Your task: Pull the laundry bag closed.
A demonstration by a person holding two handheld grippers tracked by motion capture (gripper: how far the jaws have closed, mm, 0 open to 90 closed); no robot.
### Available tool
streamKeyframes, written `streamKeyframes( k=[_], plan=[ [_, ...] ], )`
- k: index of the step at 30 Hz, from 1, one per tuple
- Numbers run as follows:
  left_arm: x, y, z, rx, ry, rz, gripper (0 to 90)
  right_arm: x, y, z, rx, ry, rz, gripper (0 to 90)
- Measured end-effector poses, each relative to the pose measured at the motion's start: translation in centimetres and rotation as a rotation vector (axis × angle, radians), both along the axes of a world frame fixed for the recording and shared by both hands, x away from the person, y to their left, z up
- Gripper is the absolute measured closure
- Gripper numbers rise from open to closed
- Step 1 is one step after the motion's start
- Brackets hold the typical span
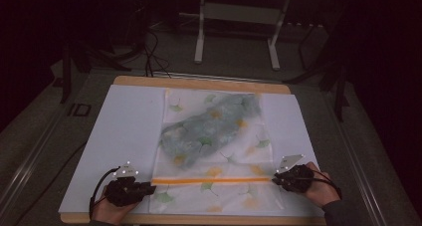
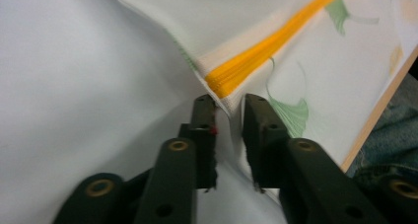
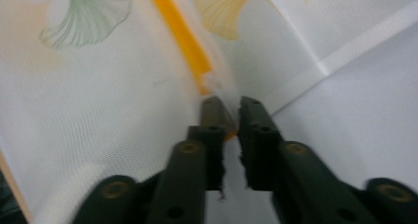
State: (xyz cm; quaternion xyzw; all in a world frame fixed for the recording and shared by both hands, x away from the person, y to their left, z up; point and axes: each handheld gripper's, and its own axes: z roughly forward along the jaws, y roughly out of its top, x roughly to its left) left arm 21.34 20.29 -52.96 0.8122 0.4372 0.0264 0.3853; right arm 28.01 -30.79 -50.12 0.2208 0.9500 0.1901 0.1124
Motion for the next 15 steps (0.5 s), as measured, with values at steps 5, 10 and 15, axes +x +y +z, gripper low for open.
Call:
streamKeyframes(
  k=[5, 10, 15],
  plan=[
    [0.0, 0.9, 0.2, -0.020, -0.028, 0.064, 65.3, -0.1, -1.0, 0.1, 0.120, 0.006, -0.045, 67.0],
    [0.1, 1.5, 0.2, -0.002, -0.053, 0.119, 64.2, -0.1, -2.0, -0.4, 0.239, -0.003, -0.121, 62.2],
    [0.3, 1.8, 0.1, 0.041, -0.086, 0.177, 63.7, 0.3, -2.8, -1.0, 0.312, -0.009, -0.223, 57.6]
  ],
)
